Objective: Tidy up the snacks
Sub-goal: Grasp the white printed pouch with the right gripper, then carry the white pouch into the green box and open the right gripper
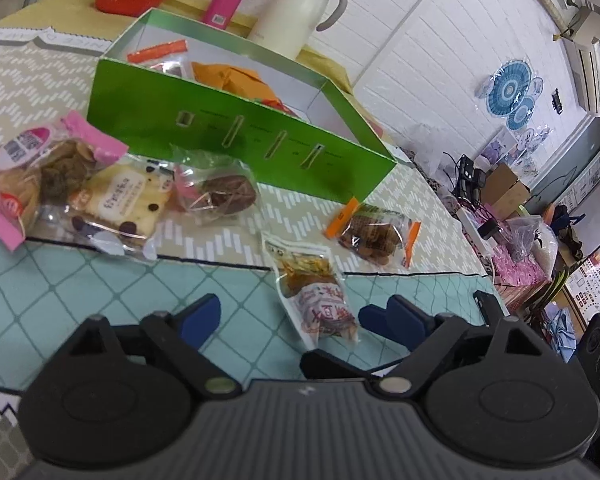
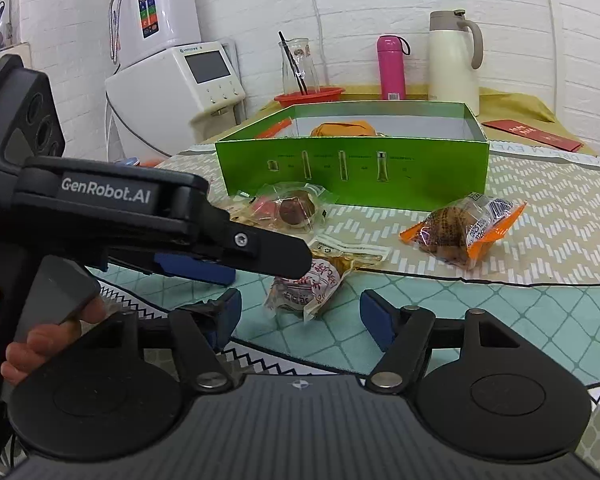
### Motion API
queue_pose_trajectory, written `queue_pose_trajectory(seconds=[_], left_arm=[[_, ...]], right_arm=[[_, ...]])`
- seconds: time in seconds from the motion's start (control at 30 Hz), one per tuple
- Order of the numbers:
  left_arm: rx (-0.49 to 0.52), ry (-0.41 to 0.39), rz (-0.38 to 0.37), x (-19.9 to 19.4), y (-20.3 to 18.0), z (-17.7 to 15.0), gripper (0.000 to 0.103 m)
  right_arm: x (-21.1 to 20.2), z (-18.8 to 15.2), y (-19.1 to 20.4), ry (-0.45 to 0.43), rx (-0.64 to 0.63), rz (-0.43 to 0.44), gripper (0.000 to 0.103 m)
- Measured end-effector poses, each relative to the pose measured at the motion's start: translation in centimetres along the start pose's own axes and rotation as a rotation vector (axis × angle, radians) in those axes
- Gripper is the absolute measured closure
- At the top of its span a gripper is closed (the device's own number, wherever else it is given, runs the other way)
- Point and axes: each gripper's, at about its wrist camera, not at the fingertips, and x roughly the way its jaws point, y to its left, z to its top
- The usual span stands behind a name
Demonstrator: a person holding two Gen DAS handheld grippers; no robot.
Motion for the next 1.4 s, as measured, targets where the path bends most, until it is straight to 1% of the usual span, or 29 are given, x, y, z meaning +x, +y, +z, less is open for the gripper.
queue_pose_trajectory(seconds=[0.03,0.07,0.1,0.13,0.23,0.27,0.3,0.33,0.5,0.6,0.7,0.9,1.03,1.2,1.4], left_arm=[[0.004,0.008,-0.010,0.2,0.0,0.3,0.024],[0.009,0.019,-0.021,0.5,0.0,0.5,0.036],[0.010,0.028,-0.027,0.8,0.0,0.7,0.041],[0.011,0.033,-0.026,1.2,0.0,0.9,0.041],[0.023,0.034,-0.020,1.7,-0.1,1.4,0.041],[0.039,0.038,-0.016,1.9,-0.3,1.4,0.044],[0.059,0.044,-0.015,2.0,-0.5,1.4,0.064],[0.071,0.050,-0.021,2.1,-0.7,1.2,0.065],[0.112,0.029,-0.004,1.5,-1.6,0.6,0.073],[0.126,0.005,-0.013,0.8,-2.1,1.0,0.074],[0.134,-0.029,-0.028,0.2,-2.7,1.9,0.074],[0.170,-0.093,-0.047,-0.4,-4.2,4.9,0.075],[0.179,-0.127,-0.074,-0.1,-5.0,7.3,0.075],[0.172,-0.128,-0.092,1.9,-5.3,9.8,0.076],[0.171,-0.104,-0.085,5.0,-5.2,12.0,0.076]], right_arm=[[0.2,0.1,0.0,0.001,0.004,0.002,0.000],[0.4,0.3,0.0,0.001,0.008,0.004,0.000],[0.6,0.4,0.0,0.002,0.014,0.004,0.000],[0.8,0.5,0.0,0.004,0.019,0.003,0.001],[1.4,0.6,0.1,0.013,0.021,-0.012,0.008],[1.5,0.5,0.1,0.012,0.023,-0.018,0.011],[1.6,0.5,0.1,0.014,0.029,-0.024,0.021],[1.8,0.4,0.0,0.018,0.038,-0.031,0.027],[1.4,0.2,0.4,0.013,0.013,-0.046,0.031],[0.9,0.6,0.2,-0.007,0.030,-0.034,0.032],[0.2,1.5,0.3,-0.045,0.018,-0.034,0.032],[-0.2,4.2,-0.6,-0.121,0.008,-0.033,0.032],[-0.1,6.0,-1.3,-0.175,-0.007,-0.053,0.032],[1.1,7.7,-3.2,-0.207,0.010,-0.080,0.032],[3.0,8.9,-5.4,-0.197,0.037,-0.117,0.032]])
